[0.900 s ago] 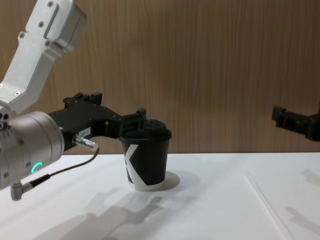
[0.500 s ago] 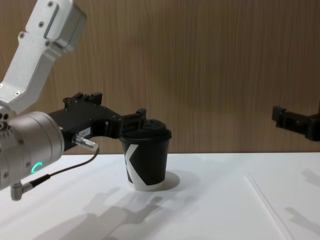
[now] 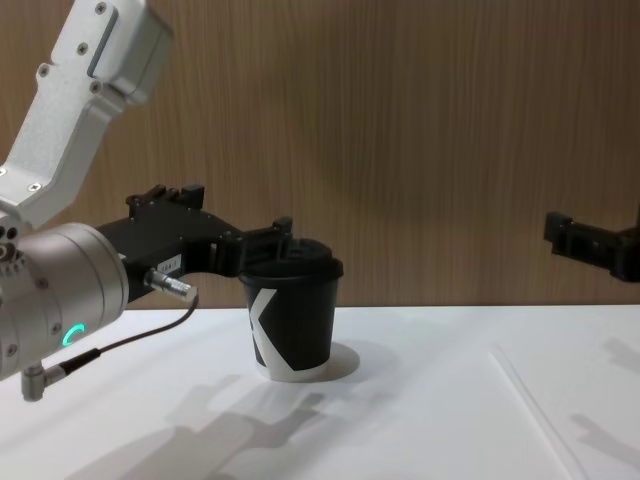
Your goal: Pick up the straw with one hand, pass it to the other hand, and insert it into the cup.
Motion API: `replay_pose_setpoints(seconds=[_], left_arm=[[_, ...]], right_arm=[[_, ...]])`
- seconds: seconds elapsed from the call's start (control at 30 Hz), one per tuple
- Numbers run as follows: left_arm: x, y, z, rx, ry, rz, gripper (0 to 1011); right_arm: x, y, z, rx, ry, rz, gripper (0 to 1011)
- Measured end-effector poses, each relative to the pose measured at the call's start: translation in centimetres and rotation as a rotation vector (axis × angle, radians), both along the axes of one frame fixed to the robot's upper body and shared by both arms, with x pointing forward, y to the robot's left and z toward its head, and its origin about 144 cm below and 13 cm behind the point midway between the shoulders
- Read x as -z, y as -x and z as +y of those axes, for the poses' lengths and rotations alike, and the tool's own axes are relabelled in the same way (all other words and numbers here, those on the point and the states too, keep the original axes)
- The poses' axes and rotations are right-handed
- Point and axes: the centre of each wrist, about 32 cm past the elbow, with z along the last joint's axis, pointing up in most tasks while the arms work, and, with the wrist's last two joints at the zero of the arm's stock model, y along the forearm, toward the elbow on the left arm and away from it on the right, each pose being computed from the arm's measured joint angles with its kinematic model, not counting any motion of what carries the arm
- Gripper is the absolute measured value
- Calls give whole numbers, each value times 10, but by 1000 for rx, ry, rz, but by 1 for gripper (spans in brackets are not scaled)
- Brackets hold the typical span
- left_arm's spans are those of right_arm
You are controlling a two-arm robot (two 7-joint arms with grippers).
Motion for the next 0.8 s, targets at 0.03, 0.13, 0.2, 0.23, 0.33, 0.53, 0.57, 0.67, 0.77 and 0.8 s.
replay_pose_setpoints(seconds=[0.03, 0.13, 0.2, 0.23, 0.33, 0.53, 0.57, 0.67, 0.77, 0.8], left_arm=[[0, 0, 0, 0, 0, 0, 1003], [0, 0, 0, 0, 0, 0, 1002], [0, 0, 0, 0, 0, 0, 1003], [0, 0, 0, 0, 0, 0, 1003], [0, 0, 0, 0, 0, 0, 1003], [0, 0, 0, 0, 0, 0, 1003], [0, 0, 0, 0, 0, 0, 1003], [0, 0, 0, 0, 0, 0, 1003], [0, 0, 0, 0, 0, 0, 1002], [0, 0, 0, 0, 0, 0, 1003]], right_arm=[[0, 0, 0, 0, 0, 0, 1001], [0, 0, 0, 0, 0, 0, 1001], [0, 0, 0, 0, 0, 0, 1001], [0, 0, 0, 0, 0, 0, 1001], [0, 0, 0, 0, 0, 0, 1001], [0, 0, 0, 0, 0, 0, 1001], [0, 0, 0, 0, 0, 0, 1001], [0, 0, 0, 0, 0, 0, 1001], [0, 0, 0, 0, 0, 0, 1001], [0, 0, 0, 0, 0, 0, 1001]])
